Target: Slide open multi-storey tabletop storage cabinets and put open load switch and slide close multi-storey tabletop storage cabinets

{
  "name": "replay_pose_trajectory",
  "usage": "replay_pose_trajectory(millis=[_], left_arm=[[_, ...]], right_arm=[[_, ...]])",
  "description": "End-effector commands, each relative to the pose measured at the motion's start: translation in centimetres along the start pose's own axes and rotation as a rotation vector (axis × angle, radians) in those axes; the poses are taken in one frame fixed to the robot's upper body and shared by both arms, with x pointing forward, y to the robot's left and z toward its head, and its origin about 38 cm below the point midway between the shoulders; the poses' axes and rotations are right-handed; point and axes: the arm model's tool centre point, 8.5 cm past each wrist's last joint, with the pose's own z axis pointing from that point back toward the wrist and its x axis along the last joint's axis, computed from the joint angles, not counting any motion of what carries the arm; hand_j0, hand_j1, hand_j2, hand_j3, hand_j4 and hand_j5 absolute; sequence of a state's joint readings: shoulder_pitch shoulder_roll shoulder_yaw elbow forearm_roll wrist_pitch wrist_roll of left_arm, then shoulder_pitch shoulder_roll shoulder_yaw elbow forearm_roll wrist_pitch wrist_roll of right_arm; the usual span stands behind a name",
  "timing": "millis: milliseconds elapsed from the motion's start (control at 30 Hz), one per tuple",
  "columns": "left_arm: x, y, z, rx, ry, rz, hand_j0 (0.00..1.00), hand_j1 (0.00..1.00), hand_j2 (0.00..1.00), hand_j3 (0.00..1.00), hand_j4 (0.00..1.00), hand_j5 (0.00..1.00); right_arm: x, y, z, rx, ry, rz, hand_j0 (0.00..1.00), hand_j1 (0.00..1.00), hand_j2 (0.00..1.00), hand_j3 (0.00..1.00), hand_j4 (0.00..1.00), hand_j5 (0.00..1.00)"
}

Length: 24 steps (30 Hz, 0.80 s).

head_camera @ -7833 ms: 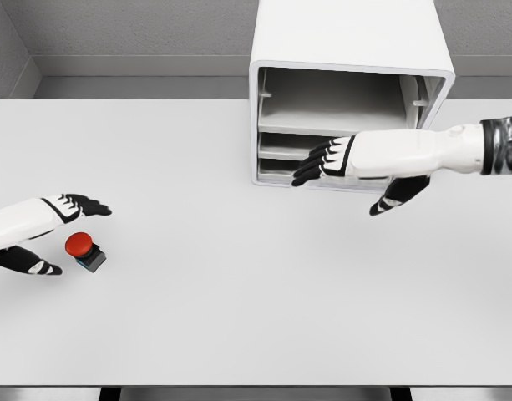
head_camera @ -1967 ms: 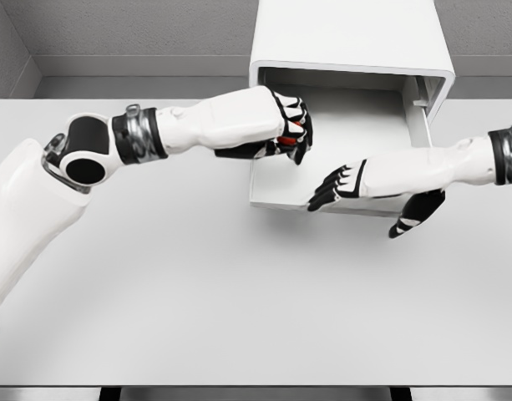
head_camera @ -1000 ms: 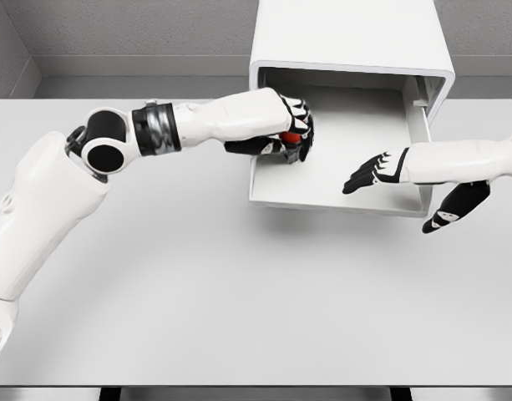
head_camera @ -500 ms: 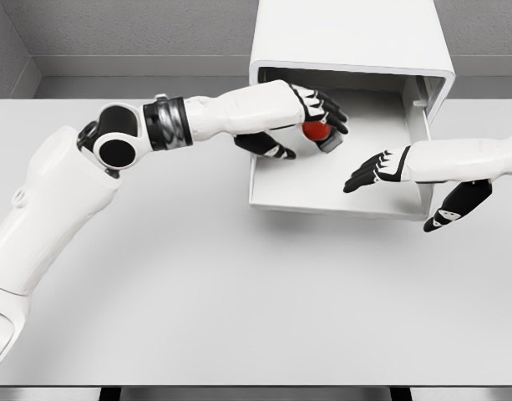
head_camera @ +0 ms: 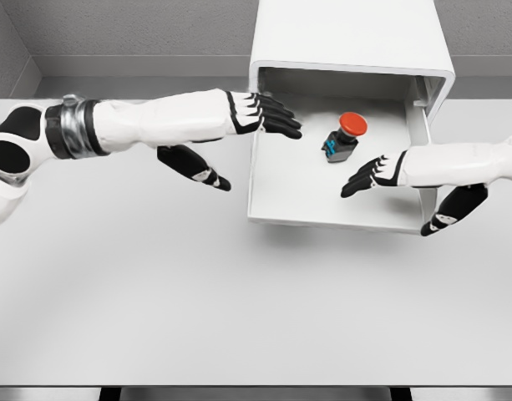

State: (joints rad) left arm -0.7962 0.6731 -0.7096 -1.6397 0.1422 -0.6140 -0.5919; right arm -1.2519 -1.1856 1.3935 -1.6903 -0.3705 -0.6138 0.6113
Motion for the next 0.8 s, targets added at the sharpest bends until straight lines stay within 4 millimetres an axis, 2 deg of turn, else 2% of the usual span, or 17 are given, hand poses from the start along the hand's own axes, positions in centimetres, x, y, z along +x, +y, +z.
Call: replay_pose_trajectory(millis=[0, 33, 233, 300, 600, 767], left_arm=[[1.3, 1.1, 4.2, -0.028, 0.038, 0.032, 1.00, 1.00, 1.00, 1.00, 1.00, 1.00], [1.0, 0.2, 5.5, -0.038, 0.073, 0.055, 1.00, 1.00, 1.00, 1.00, 1.00, 1.00], [0.4, -1.9, 9.2, -0.089, 0.178, 0.107, 1.00, 1.00, 1.00, 1.00, 1.00, 1.00], [-0.5, -2.7, 10.1, -0.090, 0.214, 0.132, 1.00, 1.00, 1.00, 1.00, 1.00, 1.00], [-0.4, -2.9, 10.0, -0.093, 0.212, 0.134, 1.00, 1.00, 1.00, 1.00, 1.00, 1.00], [-0.4, -3.4, 10.0, -0.095, 0.213, 0.146, 1.00, 1.00, 1.00, 1.00, 1.00, 1.00]], right_arm=[[0.0, 0.0, -0.2, -0.002, -0.005, -0.007, 1.00, 1.00, 1.00, 1.00, 1.00, 1.00], [0.0, 0.2, -0.3, 0.002, -0.007, -0.010, 1.00, 1.00, 1.00, 1.00, 1.00, 1.00], [-0.1, 0.5, -0.8, 0.015, -0.013, -0.011, 1.00, 1.00, 1.00, 1.00, 1.00, 1.00], [-0.1, 0.5, -0.8, 0.017, -0.012, -0.009, 1.00, 1.00, 1.00, 1.00, 1.00, 1.00], [-0.2, -1.0, 0.0, 0.010, 0.033, 0.063, 1.00, 1.00, 1.00, 1.00, 1.00, 1.00], [0.0, -0.7, -1.1, 0.028, 0.008, 0.067, 1.00, 1.00, 1.00, 1.00, 1.00, 1.00]])
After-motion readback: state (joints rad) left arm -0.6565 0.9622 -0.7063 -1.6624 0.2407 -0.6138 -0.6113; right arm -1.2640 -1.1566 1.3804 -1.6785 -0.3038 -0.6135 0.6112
